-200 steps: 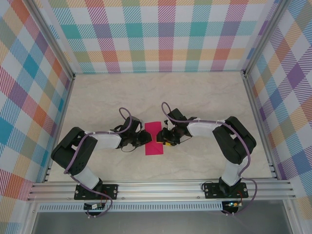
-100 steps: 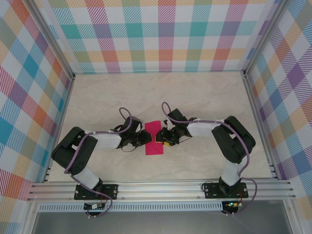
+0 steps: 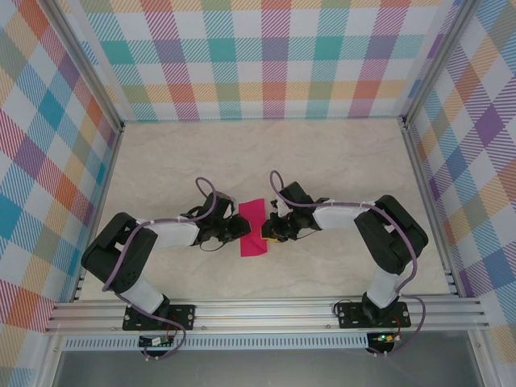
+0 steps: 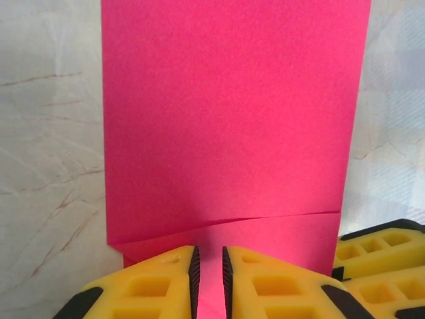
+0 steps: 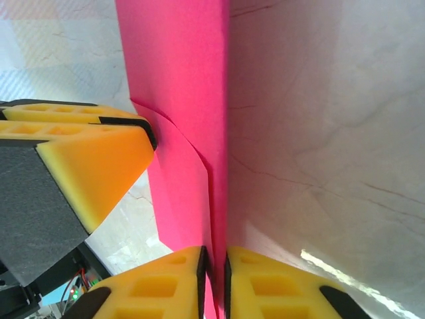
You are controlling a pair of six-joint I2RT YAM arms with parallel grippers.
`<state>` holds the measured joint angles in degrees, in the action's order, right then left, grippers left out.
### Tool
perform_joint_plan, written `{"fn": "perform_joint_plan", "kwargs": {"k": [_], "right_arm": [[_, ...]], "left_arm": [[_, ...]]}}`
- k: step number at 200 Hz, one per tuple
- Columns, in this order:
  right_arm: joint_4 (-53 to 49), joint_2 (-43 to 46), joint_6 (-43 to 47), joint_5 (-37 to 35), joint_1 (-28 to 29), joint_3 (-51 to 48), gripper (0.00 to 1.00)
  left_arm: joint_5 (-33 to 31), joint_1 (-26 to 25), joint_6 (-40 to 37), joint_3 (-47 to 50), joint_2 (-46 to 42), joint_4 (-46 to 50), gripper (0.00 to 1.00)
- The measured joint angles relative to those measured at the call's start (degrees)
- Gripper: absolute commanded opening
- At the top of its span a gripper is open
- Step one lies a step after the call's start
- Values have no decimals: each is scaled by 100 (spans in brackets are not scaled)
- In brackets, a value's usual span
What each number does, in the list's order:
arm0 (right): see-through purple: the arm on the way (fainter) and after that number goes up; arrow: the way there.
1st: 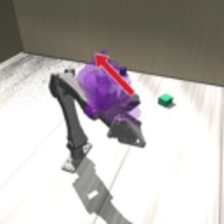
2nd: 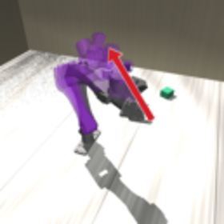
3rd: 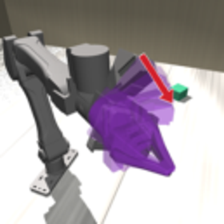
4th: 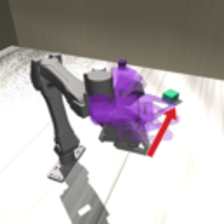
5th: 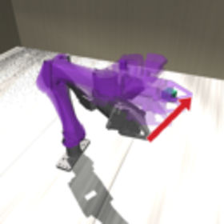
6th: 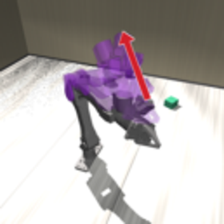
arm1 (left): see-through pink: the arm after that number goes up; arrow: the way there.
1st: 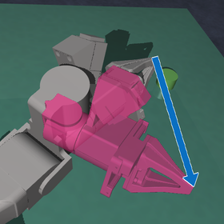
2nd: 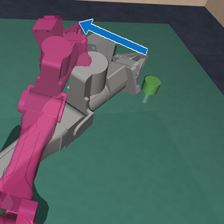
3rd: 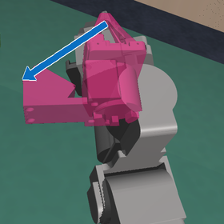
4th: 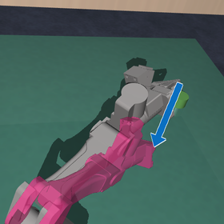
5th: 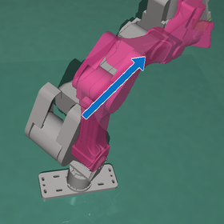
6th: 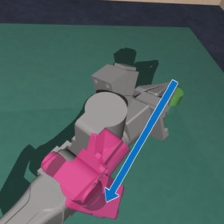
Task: Fold a paper plane with a square sheet of paper (pick it up from the middle)
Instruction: Turn over the paper at the center of the table.
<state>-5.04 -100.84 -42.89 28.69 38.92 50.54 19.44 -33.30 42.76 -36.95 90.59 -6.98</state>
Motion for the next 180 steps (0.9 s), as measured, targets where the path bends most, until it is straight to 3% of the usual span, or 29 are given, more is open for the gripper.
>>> {"fn": "perform_joint_plan", "kwargs": {"k": [19, 97, 180], "right_arm": [[13, 17, 42, 52, 0, 0, 6], [-813, 566, 472, -201, -20, 291, 4], [-3064, 1508, 1130, -2162, -20, 1305, 6]], "left_arm": [[-74, 0, 2, 2, -254, 96, 21], [-776, 0, 0, 280, -1952, 846, 27], [-1235, 238, -20, 691, -3217, 1617, 34]]}}
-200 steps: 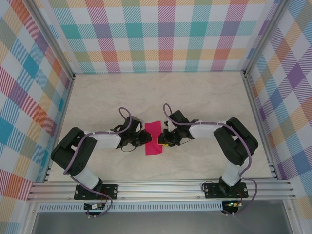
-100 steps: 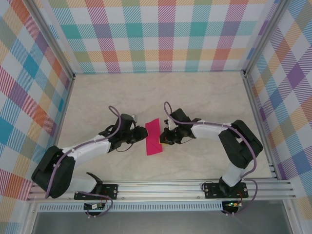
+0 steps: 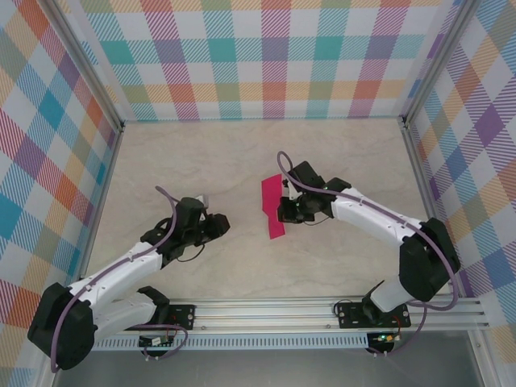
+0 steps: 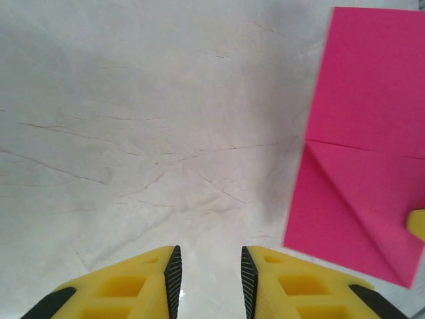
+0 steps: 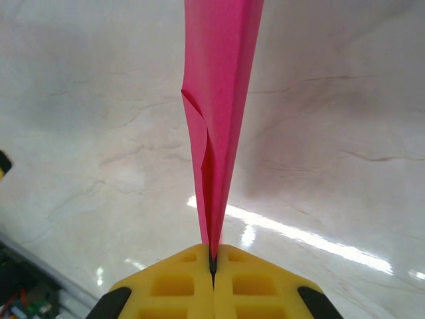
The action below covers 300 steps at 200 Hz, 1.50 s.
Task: Fold a paper plane with a square sheet of paper (pick it up from the middle)
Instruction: Turn over the paper at the center of the table.
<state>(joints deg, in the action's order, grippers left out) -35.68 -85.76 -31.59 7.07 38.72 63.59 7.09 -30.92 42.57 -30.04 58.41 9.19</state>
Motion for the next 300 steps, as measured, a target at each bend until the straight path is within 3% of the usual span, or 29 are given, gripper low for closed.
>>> {"fn": "perform_joint_plan", "kwargs": {"k": [77, 112, 151, 203, 237, 278, 300], "right_arm": [[-2345, -68, 70, -2699, 494, 1113, 6], [-2949, -815, -94, -3436, 918, 1539, 5], [-3338, -2135, -378, -3777, 1266, 2129, 6], [-3493, -3447, -590, -3637, 1749, 2863, 12], [-3383, -3871, -595, -3145, 1917, 3355, 28], [-2433, -3659, -437, -1921, 1923, 3071, 50], [-1775, -2922, -437, -1231, 1805, 2380, 49]], "left_arm": [[52, 437, 20, 229, -210, 105, 37], [120, 588, 22, 264, -293, 186, 39], [138, 890, 114, 398, -660, 400, 40], [138, 1117, 157, 420, -879, 811, 41], [170, 1213, 238, 420, -1119, 990, 42], [341, 1252, 299, 422, -1241, 1029, 45], [522, 1270, 297, 426, -1132, 1012, 45]]}}
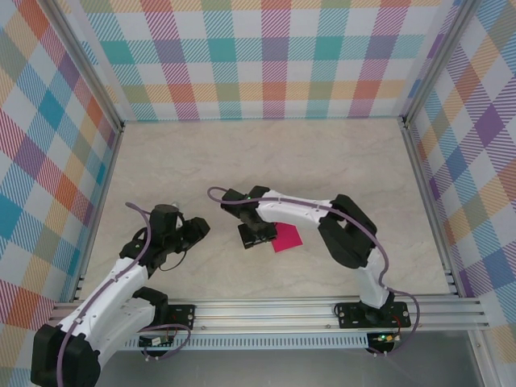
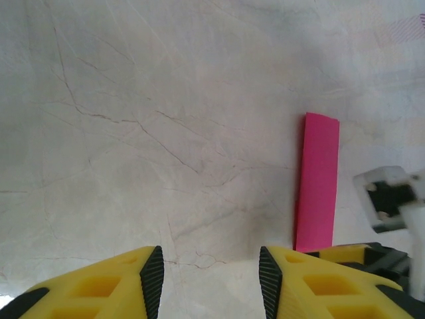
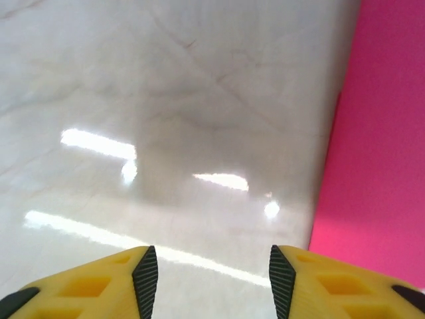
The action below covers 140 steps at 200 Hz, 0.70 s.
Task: Fold a paper plane with a square sheet of paper (pick it up from the middle)
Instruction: Turn over the paper at the center of the table.
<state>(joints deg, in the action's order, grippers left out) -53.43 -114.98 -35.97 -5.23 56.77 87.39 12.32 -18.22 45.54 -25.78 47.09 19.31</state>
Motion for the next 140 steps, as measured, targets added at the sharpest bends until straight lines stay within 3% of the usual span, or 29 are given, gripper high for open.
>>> {"fn": "perform_joint_plan", "kwargs": {"k": [26, 53, 77, 140], "right_arm": [[667, 1185, -4, 457, -400, -916, 37], [1453, 2164, -55, 1134, -1193, -2055, 22], [1902, 2081, -66, 1497, -1620, -2588, 19], [2675, 1311, -269, 1755, -1639, -2774, 22]], "left_arm": [[260, 2, 4, 37, 122, -103, 46], [457, 2, -15, 46, 122, -168, 47], [647, 2, -17, 52, 153, -343, 48], [841, 2, -22, 127, 203, -514, 50]]}}
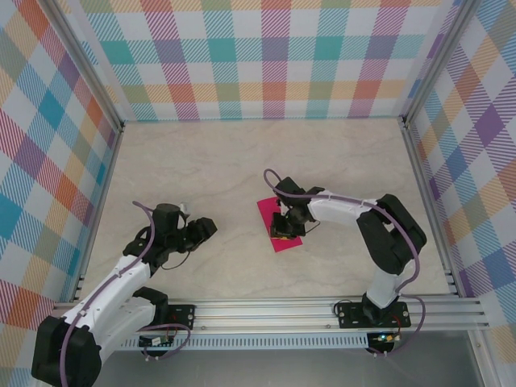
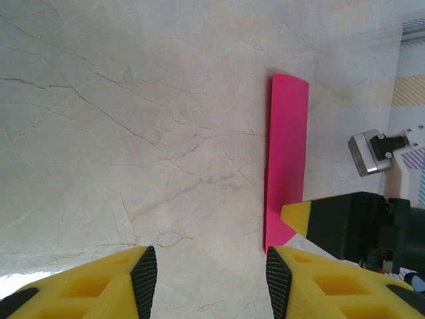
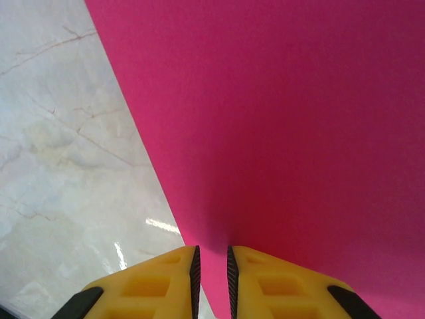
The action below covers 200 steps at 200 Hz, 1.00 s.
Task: Fold a paper plane with a square sheet of paper (pick it up from the middle)
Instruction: Turn over the paper at the center of the table.
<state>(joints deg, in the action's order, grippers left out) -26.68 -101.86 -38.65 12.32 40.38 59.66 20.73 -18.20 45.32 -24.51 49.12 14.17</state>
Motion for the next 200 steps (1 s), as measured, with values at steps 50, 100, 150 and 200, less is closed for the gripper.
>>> {"fn": "perform_joint_plan", "kwargs": {"k": [50, 100, 150, 200], "right_arm": [[743, -94, -946, 234, -11, -275, 23], [1534, -149, -1707, 444, 177, -400, 28], [1058, 1051, -1362, 42, -15, -610, 35], [1054, 1475, -942, 439, -944, -1351, 39]], "left_arm": [[203, -2, 7, 0, 297, -321, 50], [227, -236, 2, -245, 1139, -474, 45], [127, -1069, -118, -1453, 2813, -739, 21], [118, -1589, -173, -2782, 4610, -1051, 16]]}}
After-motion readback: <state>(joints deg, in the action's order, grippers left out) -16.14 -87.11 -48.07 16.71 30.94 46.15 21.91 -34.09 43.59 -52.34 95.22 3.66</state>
